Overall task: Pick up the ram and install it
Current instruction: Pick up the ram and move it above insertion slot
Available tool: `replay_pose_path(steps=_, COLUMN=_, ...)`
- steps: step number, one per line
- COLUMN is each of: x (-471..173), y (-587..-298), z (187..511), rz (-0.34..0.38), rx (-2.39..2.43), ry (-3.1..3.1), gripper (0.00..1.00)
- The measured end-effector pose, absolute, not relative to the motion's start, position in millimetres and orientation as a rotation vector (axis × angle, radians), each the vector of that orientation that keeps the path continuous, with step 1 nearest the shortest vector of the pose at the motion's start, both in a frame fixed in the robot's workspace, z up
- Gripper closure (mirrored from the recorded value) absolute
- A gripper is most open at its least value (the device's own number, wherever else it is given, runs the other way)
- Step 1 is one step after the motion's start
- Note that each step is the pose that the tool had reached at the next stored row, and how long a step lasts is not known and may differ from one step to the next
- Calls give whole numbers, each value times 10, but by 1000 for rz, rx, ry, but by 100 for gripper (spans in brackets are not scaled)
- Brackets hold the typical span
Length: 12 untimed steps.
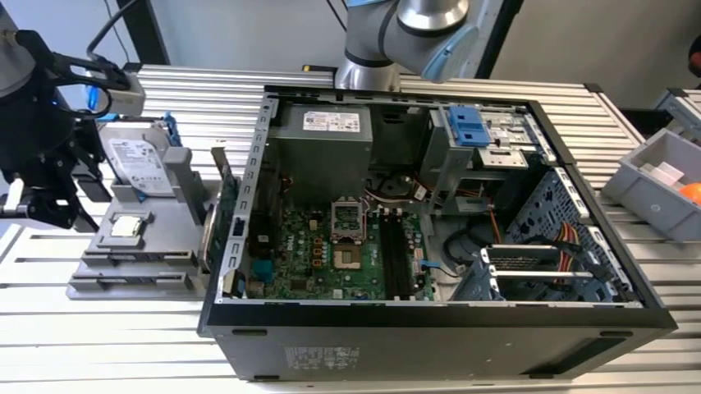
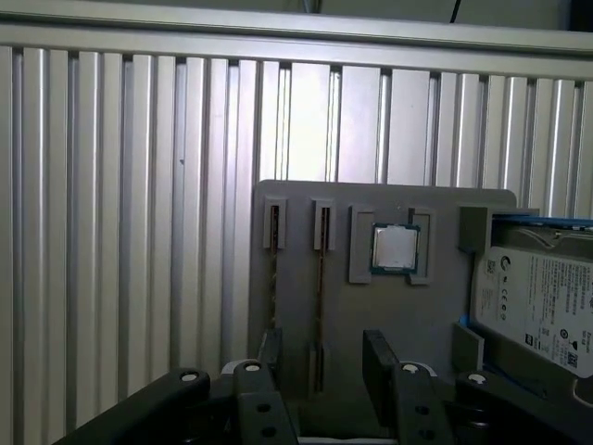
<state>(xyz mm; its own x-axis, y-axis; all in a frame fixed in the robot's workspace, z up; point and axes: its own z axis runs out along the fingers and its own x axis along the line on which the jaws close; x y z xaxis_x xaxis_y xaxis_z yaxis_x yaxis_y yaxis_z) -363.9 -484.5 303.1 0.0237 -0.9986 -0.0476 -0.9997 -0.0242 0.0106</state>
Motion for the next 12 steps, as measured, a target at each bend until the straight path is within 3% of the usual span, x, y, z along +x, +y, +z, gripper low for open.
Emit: replay_pose_path(steps=12, x=-3639, y=-4844, z=2997, rz=65, rx=-2229, ry=2176, gripper=0)
